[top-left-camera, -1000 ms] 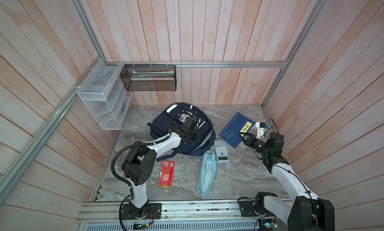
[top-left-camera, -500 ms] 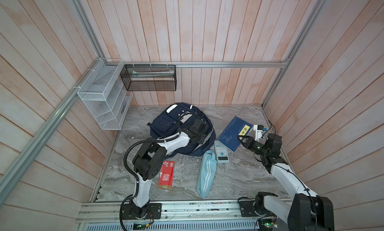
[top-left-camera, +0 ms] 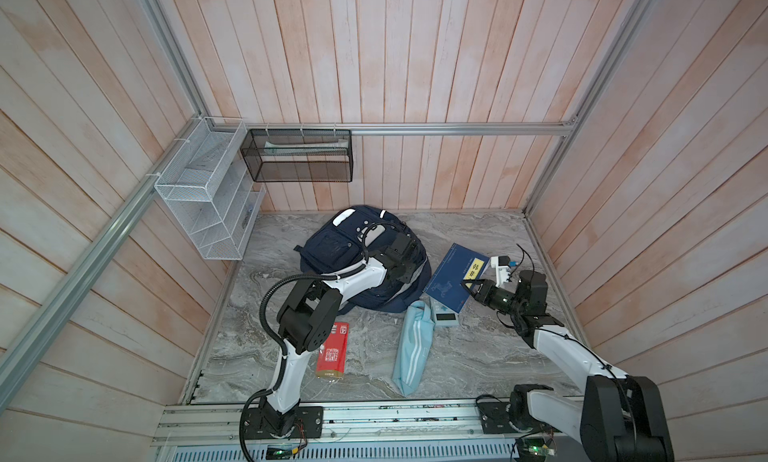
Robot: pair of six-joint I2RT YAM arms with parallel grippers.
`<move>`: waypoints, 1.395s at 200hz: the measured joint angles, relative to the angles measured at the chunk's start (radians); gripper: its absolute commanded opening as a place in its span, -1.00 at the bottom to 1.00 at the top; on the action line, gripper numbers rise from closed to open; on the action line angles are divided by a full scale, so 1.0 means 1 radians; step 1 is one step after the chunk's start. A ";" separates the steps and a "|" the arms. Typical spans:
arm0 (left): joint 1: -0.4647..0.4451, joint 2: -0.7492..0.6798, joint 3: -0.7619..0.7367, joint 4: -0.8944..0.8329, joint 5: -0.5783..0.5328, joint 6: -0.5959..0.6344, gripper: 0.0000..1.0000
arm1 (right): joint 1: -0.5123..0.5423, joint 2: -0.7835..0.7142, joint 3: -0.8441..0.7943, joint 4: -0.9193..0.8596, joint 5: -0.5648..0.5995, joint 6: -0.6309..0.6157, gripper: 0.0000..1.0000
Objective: Pack the student bag
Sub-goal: 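Push the book into the backpack with the right gripper while the left holds the opening, then release the book and move the right gripper down to the backpack zipper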
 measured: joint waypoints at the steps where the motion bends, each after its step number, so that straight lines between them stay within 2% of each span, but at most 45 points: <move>1: 0.000 -0.002 0.000 -0.002 0.001 0.000 -1.00 | 0.002 0.002 0.000 0.000 0.001 0.000 -1.00; 42: 0.089 -0.170 0.000 -0.029 0.149 -0.047 -1.00 | 0.117 0.143 0.032 0.062 0.014 0.061 -1.00; 79: 0.191 -0.278 0.003 -0.020 0.273 -0.094 -1.00 | 0.218 0.351 0.156 0.200 0.026 0.156 -1.00; 127: 0.201 -0.279 0.005 -0.040 0.338 -0.110 -1.00 | 0.323 0.684 0.499 0.316 0.027 0.248 -1.00; 170: 0.229 -0.256 0.081 -0.069 0.378 -0.114 -1.00 | 0.397 0.999 0.839 0.298 0.044 0.332 -1.00; 173: 0.231 -0.254 0.085 -0.069 0.381 -0.114 -1.00 | 0.401 1.015 0.857 0.296 0.044 0.340 -0.97; 189: 0.235 -0.247 0.087 -0.069 0.391 -0.114 -1.00 | 0.420 1.092 0.940 0.272 0.040 0.364 -0.54; 198: 0.236 -0.240 0.087 -0.068 0.399 -0.117 -1.00 | 0.430 1.111 0.967 0.252 0.041 0.364 -0.35; 221: 0.245 -0.232 0.056 -0.038 0.427 -0.135 -1.00 | 0.442 1.106 0.975 0.219 0.042 0.361 -0.08; 244: 0.261 -0.223 0.011 0.008 0.460 -0.163 -1.00 | 0.415 1.043 0.882 0.219 0.028 0.346 -0.04; 279: 0.264 -0.189 -0.024 0.072 0.492 -0.196 -1.00 | 0.320 0.841 0.648 0.194 0.034 0.306 -0.05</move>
